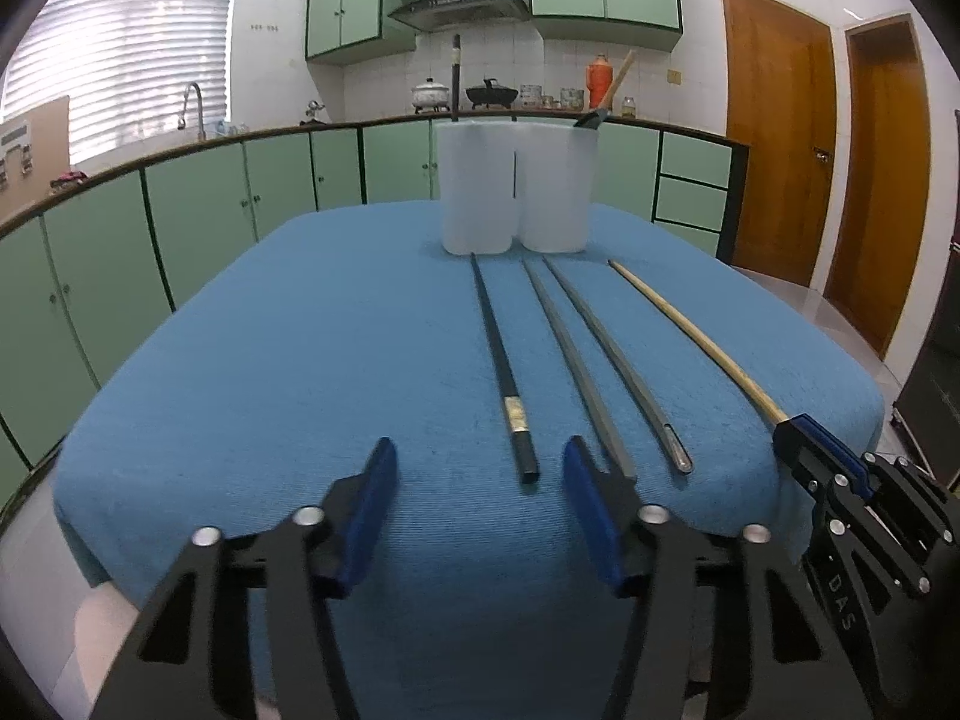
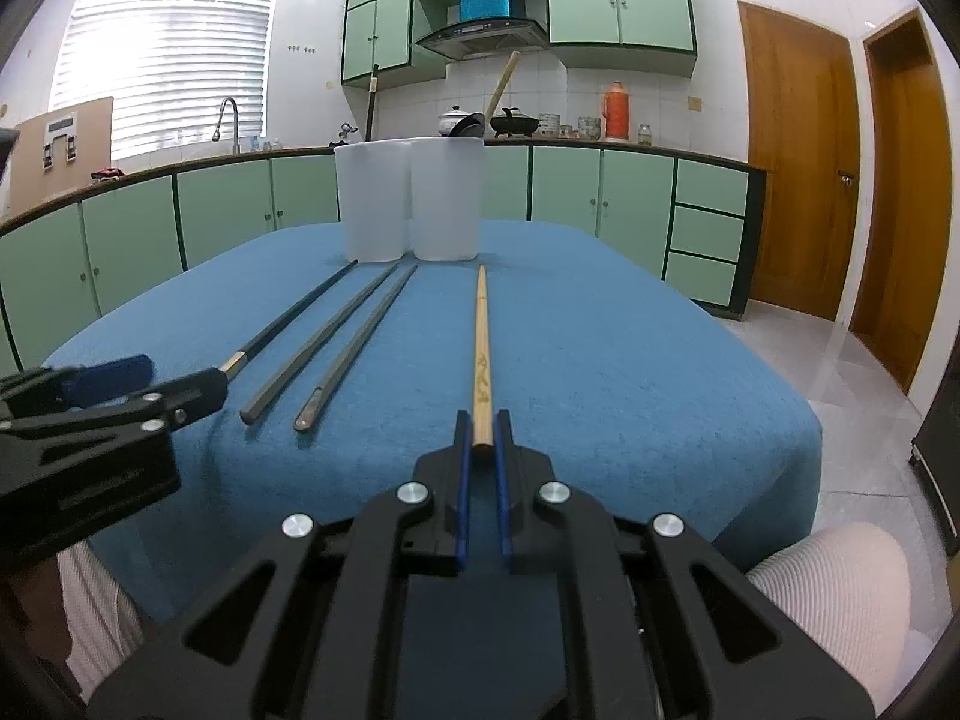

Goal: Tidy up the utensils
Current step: 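Close the left tool on the second black gold-banded chopstick, then lift both chopsticks and carry them over the caddy with both tools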

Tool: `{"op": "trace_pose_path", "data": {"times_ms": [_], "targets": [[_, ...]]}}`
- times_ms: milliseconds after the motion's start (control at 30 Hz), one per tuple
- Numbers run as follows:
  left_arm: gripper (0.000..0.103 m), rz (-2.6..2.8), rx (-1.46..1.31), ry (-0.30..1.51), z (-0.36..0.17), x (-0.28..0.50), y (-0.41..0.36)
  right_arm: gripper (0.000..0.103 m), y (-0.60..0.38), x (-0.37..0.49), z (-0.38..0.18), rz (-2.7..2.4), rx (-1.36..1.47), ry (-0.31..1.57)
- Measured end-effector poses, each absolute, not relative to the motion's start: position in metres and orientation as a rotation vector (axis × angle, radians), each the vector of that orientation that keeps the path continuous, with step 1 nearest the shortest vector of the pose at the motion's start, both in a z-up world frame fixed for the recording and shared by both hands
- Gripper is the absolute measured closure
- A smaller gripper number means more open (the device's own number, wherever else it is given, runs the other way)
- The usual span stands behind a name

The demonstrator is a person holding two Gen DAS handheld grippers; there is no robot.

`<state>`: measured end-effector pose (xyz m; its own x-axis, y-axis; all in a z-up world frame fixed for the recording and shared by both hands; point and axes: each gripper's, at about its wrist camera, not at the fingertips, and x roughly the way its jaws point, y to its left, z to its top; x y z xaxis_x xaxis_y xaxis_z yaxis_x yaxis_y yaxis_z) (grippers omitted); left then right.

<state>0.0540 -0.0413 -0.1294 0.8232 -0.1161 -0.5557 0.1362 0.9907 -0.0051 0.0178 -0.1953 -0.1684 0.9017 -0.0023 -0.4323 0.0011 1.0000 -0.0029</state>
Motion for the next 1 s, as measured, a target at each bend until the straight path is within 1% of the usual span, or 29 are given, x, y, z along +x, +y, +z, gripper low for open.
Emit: {"op": "trace_pose_path", "data": {"times_ms": [67,133,200,233,267,300,600,733,1000], "targets": [[0.053,-0.127,0.039,0.578,-0.131,0.054,-0.044,0.097,-0.197,0.019,-0.169,-0.001,0.004,0.45],[0.06,-0.127,0.046,0.57,-0.132,0.054,-0.048,0.097,-0.199,0.019,-0.169,-0.003,0.007,0.449],[0.076,-0.122,0.044,0.56,-0.133,0.053,-0.051,0.097,-0.201,0.02,-0.17,-0.002,0.009,0.448],[0.08,-0.122,0.041,0.559,-0.133,0.053,-0.052,0.097,-0.201,0.019,-0.17,-0.002,0.01,0.448],[0.09,-0.128,0.031,0.561,-0.133,0.054,-0.052,0.097,-0.201,0.02,-0.17,-0.001,0.01,0.447],[0.096,-0.13,0.025,0.562,-0.133,0.054,-0.052,0.097,-0.2,0.02,-0.171,-0.001,0.01,0.447],[0.096,-0.121,0.006,0.553,-0.128,0.05,-0.05,0.097,-0.203,0.019,-0.17,-0.008,0.014,0.444],[0.097,-0.114,0.013,0.509,-0.115,0.041,-0.048,0.097,-0.208,0.014,-0.164,-0.01,0.01,0.427],[0.096,-0.111,0.014,0.416,-0.083,0.03,-0.045,0.097,-0.221,0.009,-0.133,0.001,0.013,0.379]]}}
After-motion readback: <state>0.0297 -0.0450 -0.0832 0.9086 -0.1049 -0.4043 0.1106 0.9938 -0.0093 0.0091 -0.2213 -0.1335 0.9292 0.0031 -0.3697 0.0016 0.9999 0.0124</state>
